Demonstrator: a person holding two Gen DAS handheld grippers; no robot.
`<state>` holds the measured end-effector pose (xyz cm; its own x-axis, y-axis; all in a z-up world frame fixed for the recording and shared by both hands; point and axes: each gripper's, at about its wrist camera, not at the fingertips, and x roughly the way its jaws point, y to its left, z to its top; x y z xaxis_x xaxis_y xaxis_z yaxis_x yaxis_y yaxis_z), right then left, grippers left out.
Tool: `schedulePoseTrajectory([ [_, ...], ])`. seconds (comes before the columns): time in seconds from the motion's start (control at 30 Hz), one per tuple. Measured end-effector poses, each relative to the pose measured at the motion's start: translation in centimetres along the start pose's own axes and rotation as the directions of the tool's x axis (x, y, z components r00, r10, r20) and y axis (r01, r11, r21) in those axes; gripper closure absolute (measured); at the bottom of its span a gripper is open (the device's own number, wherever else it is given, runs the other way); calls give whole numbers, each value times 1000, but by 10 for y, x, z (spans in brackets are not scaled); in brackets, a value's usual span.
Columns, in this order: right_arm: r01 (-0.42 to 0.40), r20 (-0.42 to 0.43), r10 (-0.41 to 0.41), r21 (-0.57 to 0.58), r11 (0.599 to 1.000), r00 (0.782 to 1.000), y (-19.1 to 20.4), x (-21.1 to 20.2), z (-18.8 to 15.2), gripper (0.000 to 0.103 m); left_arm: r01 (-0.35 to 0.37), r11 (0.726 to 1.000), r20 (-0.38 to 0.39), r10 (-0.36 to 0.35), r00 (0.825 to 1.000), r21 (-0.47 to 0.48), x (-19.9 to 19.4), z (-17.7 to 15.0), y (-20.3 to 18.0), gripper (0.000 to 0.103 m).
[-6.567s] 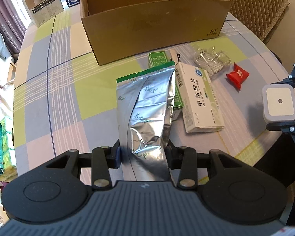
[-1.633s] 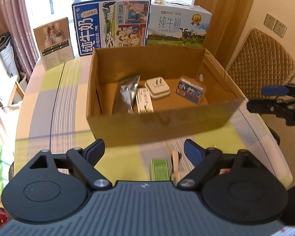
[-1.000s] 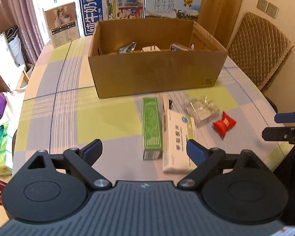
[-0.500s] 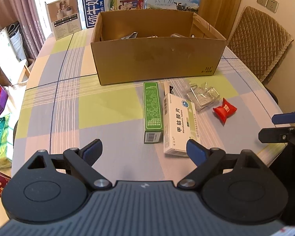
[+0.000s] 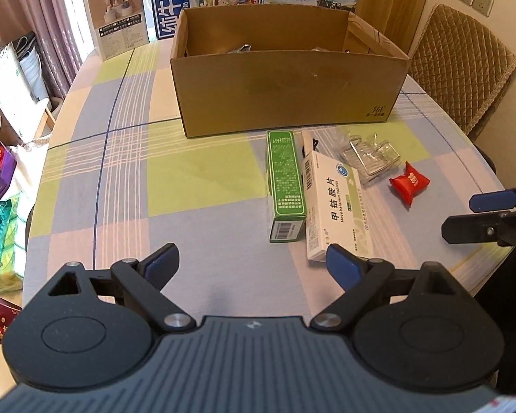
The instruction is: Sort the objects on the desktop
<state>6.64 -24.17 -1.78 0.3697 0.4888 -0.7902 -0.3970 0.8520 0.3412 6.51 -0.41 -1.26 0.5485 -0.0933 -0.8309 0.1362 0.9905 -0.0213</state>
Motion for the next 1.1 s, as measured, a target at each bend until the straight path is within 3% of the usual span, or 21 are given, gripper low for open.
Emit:
schedulePoseTrajectory([
  [0.6,4,-32,-2,44,999,999,8,35,6,6,17,1000,-34,-16,999,26,22,-3,14,13],
  [1.1,-23,-63,29,100,995,998,18,80,18,6,51,993,-52,-46,998,109,42,3,24,14],
])
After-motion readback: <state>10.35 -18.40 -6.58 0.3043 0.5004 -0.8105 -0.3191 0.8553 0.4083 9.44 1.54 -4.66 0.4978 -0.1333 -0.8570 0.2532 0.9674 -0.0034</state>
